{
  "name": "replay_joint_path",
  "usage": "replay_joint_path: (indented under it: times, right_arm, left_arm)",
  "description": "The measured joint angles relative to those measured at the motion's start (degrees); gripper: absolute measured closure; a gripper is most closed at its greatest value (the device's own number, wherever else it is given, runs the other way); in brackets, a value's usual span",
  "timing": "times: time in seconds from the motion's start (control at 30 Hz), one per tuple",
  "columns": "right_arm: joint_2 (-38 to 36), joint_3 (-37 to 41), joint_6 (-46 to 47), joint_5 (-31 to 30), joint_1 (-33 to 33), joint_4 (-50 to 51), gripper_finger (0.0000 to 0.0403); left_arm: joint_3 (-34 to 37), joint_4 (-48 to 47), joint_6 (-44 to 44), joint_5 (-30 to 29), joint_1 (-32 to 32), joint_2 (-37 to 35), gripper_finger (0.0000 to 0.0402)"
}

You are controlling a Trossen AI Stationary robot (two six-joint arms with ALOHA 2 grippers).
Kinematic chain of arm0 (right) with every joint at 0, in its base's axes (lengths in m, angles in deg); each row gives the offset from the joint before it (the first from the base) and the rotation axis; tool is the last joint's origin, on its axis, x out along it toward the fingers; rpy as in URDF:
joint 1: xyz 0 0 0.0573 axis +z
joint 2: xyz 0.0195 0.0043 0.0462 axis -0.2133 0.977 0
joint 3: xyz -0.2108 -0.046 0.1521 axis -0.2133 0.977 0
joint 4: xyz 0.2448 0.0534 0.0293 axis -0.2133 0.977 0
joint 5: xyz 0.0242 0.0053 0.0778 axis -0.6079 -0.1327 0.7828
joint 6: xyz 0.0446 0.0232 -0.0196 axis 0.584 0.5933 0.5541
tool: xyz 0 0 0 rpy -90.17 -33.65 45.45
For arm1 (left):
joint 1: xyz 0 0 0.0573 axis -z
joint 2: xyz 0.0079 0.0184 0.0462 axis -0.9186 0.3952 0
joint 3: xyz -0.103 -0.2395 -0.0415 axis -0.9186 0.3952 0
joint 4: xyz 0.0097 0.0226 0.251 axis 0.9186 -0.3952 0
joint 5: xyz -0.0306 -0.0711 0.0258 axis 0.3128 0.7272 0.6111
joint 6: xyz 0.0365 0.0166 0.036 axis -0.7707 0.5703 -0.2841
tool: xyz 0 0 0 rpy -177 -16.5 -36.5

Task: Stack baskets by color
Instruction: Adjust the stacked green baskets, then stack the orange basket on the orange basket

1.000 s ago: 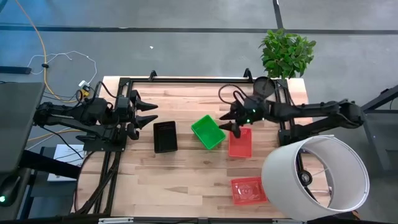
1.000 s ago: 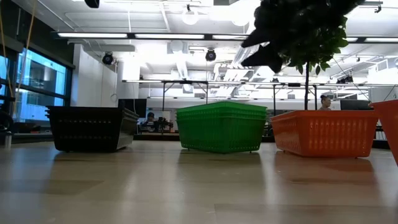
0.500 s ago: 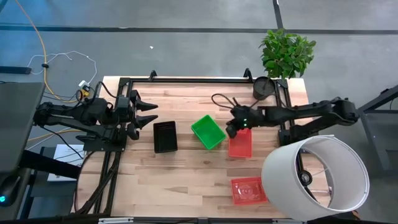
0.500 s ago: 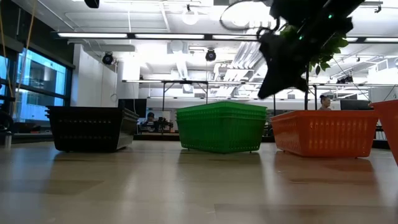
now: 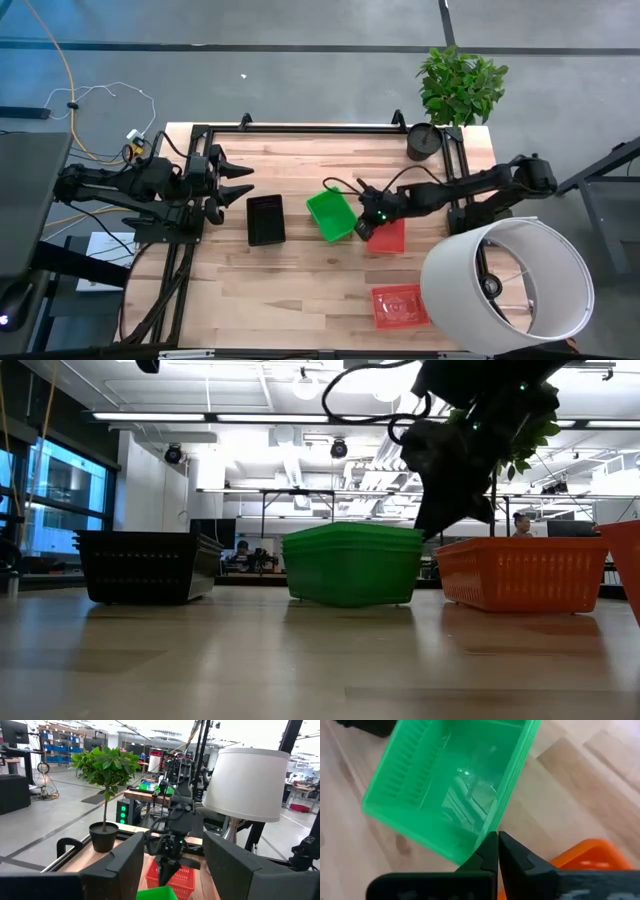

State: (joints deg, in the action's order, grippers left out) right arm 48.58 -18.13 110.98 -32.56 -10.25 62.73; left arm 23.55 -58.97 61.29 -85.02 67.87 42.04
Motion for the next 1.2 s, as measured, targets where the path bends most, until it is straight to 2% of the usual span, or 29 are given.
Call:
replay_joint_path:
  times: [0.2,0.47,0.57,0.8,0.97,1.1,1.2]
  right_arm:
    - [0.17,0.04,4.36,-0.12,2.26,-1.48,0.0403]
    - [2.51,0.06,3.85,2.14,3.34,-10.64,0.0403]
    - [2.77,0.09,1.03,2.81,3.34,-13.53,0.0403]
    - [-5.64,0.13,-6.92,3.49,-0.2,-15.95,0.0397]
    - [-14.11,0.11,-12.55,6.6,-4.85,-16.87,0.0347]
    - [-18.24,0.11,-17.58,4.21,-7.8,-19.79,0.0289]
    - [-18.74,0.15,-20.36,4.2,-9.06,-25.8,0.0252]
  left_arm:
    - [0.0,-0.04,-0.1,0.0,0.0,0.01,0.0211]
    - [0.0,-0.28,-0.1,0.37,0.0,0.0,0.0211]
    - [0.01,-0.42,-0.1,0.44,0.0,0.02,0.0211]
    - [0.01,-0.43,-0.12,0.42,0.0,0.0,0.0211]
    - [0.0,-1.75,-0.99,0.4,0.0,0.0,0.0211]
    - [0.0,-3.3,-0.46,0.37,0.02,0.0,0.0211]
    - [0.02,-3.24,0.32,0.44,0.04,0.0,0.0211]
